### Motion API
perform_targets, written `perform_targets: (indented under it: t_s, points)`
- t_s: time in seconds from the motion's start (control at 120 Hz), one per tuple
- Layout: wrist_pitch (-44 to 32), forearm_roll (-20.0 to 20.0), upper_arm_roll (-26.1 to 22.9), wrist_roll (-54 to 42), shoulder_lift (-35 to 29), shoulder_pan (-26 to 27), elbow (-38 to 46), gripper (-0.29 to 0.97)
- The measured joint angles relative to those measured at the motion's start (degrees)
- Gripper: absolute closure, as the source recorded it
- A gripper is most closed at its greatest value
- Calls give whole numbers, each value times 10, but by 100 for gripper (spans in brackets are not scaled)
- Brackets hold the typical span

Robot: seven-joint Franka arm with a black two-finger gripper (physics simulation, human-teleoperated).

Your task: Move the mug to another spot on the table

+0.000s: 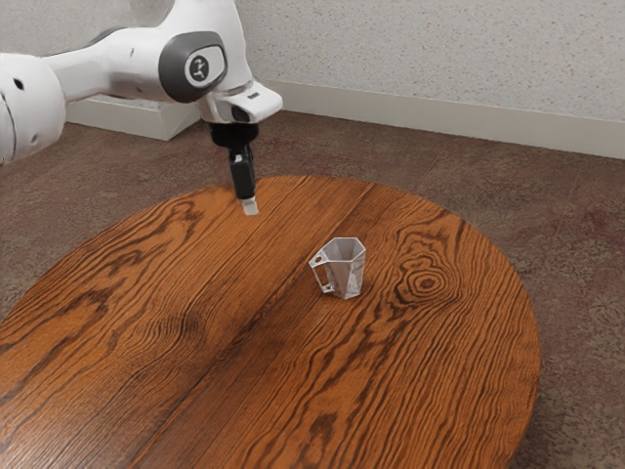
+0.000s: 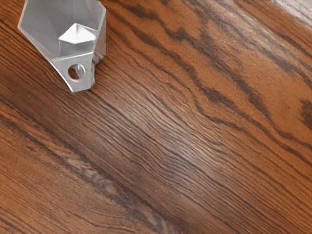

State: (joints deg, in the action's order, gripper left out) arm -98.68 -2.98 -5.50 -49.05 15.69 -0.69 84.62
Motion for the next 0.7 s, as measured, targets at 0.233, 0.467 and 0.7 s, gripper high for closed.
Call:
perform_targets:
  t_s: [0.233, 0.467, 0.7]
  points:
    - [-121, -20, 6, 20, 56, 12, 29, 0]
    - [-237, -39, 7, 51, 112, 16, 42, 0]
    - [-283, -88, 11, 74, 162, 16, 37, 0]
